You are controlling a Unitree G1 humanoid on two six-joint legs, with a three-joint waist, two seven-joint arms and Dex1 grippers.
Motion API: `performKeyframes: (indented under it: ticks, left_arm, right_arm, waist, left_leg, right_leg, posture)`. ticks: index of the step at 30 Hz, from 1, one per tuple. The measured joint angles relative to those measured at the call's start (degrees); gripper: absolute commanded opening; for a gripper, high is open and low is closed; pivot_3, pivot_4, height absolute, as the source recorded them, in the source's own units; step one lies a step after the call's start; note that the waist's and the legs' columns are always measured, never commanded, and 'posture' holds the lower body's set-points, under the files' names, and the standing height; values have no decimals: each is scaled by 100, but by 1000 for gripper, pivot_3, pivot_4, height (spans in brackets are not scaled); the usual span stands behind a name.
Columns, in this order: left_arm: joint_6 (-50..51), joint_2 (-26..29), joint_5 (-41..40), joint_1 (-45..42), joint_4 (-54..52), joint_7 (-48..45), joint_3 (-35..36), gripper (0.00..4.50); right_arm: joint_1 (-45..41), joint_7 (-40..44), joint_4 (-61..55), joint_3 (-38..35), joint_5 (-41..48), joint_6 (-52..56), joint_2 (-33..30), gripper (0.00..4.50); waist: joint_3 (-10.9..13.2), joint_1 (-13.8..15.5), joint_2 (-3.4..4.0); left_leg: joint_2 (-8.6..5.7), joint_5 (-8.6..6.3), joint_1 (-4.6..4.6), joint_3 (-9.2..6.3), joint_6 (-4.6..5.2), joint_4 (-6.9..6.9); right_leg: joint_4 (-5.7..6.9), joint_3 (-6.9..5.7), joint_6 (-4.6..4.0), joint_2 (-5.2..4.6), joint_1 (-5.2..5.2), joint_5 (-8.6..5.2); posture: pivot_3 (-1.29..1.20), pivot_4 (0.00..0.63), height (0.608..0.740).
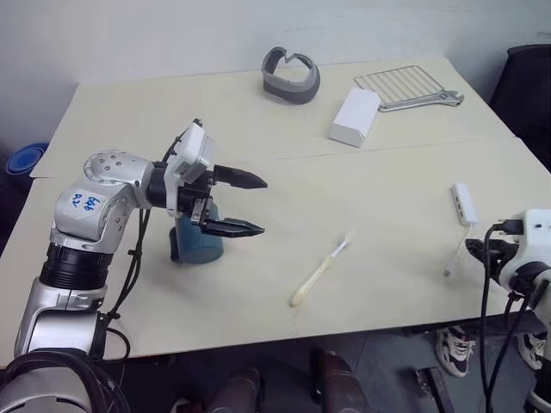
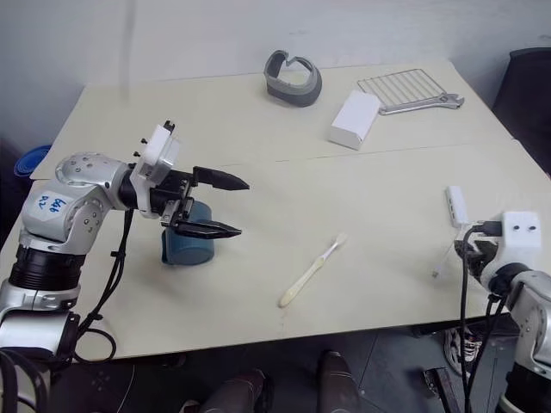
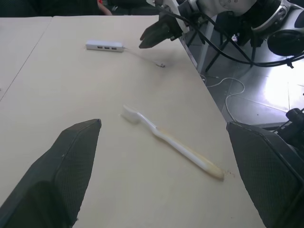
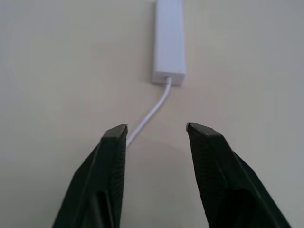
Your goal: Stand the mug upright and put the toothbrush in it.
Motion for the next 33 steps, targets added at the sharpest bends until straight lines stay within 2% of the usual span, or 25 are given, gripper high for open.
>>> performKeyframes:
  ticks: [3, 6, 10, 14, 16, 19, 23, 24, 29, 33]
  left_arm:
    - [213, 140, -86, 258, -260, 111, 205, 4500]
    - [434, 311, -234, 537, -520, 218, 438, 4500]
    - [1098, 1000, -741, 1495, -1042, 392, 1386, 4500]
    - [1514, 1601, -691, 2681, -1244, 743, 2145, 4500]
    - [2363, 1533, -819, 2835, -1256, 1329, 2538, 4500]
    - [4060, 1028, -944, 2861, -1336, 2825, 3469, 4500]
    - [5404, 464, -960, 2936, -1793, 3766, 3815, 4500]
    - [5804, 122, -909, 2798, -1939, 4225, 3899, 4500]
    - [6186, -429, -833, 2726, -2007, 5379, 3684, 4500]
    - [6194, -323, -978, 2462, -1853, 6090, 3396, 4500]
  right_arm:
    - [-70, 211, -167, -55, 165, 143, -691, 3972]
    - [-308, 711, -484, -77, 681, 345, -1138, 3972]
    - [-472, 2460, -1490, 57, 2512, 469, -1885, 3972]
    - [-644, 3444, -1879, 464, 3722, 463, -2290, 3972]
    - [-865, 3624, -1867, 778, 3788, 204, -2369, 3972]
    - [-1458, 3843, -1793, 1375, 3784, -375, -2451, 3972]
    - [-1602, 3969, -1600, 1712, 3748, -723, -2501, 3972]
    - [-1565, 4002, -1511, 1797, 3709, -865, -2501, 3972]
    - [-1265, 4030, -1355, 1888, 3456, -1247, -2501, 3972]
    - [-1186, 3925, -1369, 1886, 3464, -1360, -2501, 3972]
  waist:
    - [0, -31, 0]
    - [0, -71, 0]
    - [1, -91, -1]
    - [3, -9, -6]
    - [6, 85, -10]
    - [7, 156, -14]
    - [4, 172, -29]
    - [4, 182, -30]
    - [3, 182, -35]
    - [3, 159, -35]
  left_leg:
    - [11, 0, 2, 2, 0, -4]
    - [30, -5, 5, 11, -6, -9]
    - [76, -25, 6, 8, -22, -14]
    - [83, -41, 11, 8, -16, 2]
    - [79, -42, 15, 6, -13, 9]
    - [84, -47, 57, -2, -9, 3]
    - [85, -56, 54, -4, -5, 4]
    - [84, -56, 55, -4, -5, 4]
    - [95, -60, 57, 1, -16, 6]
    - [102, -61, 62, 2, -25, 7]
  right_leg:
    - [-3, 4, 0, -2, 0, 0]
    - [-4, 11, 0, 2, -2, 0]
    - [-24, -4, -5, 39, 2, 0]
    - [-44, -10, -12, 49, 23, 4]
    - [-74, -14, -16, 62, 34, 9]
    - [-92, -22, -15, 75, 90, 16]
    - [-91, -24, -15, 74, 90, 16]
    - [-92, -26, -15, 74, 90, 16]
    - [-86, -23, -15, 70, 87, 16]
    - [-81, -21, -17, 72, 87, 16]
  posture:
    - [0, 150, 740]
    - [0, 150, 740]
    - [0, 150, 740]
    - [0, 150, 740]
    - [0, 150, 740]
    - [0, 150, 740]
    - [0, 150, 740]
    - [0, 150, 740]
    - [0, 150, 740]
    - [0, 150, 740]
